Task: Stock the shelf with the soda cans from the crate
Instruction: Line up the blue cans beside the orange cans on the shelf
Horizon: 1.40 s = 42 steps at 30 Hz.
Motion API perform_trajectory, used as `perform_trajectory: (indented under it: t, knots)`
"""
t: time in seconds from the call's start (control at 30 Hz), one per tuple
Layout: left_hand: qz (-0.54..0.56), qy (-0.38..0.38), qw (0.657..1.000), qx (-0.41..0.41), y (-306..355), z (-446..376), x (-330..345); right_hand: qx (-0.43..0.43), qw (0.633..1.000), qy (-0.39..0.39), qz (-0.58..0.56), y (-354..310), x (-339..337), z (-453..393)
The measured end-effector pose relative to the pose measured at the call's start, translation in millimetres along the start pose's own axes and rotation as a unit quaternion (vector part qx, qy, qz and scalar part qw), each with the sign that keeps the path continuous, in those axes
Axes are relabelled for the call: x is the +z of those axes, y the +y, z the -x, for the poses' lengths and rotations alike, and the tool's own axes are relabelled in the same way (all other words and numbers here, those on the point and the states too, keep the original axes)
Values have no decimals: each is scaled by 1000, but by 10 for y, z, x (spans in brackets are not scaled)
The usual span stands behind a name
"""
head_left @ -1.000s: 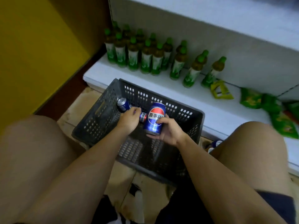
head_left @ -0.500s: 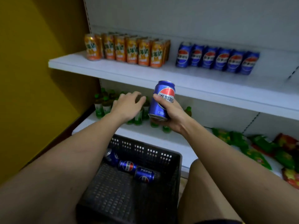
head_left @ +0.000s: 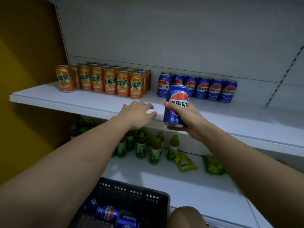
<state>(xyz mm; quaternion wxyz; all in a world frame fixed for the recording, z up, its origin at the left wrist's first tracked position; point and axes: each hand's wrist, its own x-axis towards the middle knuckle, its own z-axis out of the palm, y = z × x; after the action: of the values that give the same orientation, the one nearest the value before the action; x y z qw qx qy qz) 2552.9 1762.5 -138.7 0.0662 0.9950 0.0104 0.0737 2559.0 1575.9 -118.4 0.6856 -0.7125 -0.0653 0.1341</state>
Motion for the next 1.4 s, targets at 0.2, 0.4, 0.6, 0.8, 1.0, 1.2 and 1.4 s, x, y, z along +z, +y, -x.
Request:
perform_trajectory:
  t: [0.2,0.4,0.6,0.8,1.0,1.2,1.4]
  knots:
    - [26,-52,998,5,143,-536,252,-22,999,32,-17,-93,-233,-598]
    - [35,-60,998,11,226,-1052,520,-95,988,101,-63,18,-296,-1491]
    - [38,-39,998,33,168,-1089,586,-125,965,231,5,53,-339,-2209]
    - [38,-56,997,26,175,-1067,599,-148,946,268,111,239,-418,-2516]
    - [40,-51,998,23,178,-1057,591,-198,945,239,103,284,-432,-2530]
    - [40,-48,998,23,196,-1076,604,-210,937,237,149,345,-468,-2609]
    - [46,-42,998,21,184,-1070,603,-197,936,241,167,397,-503,-2699]
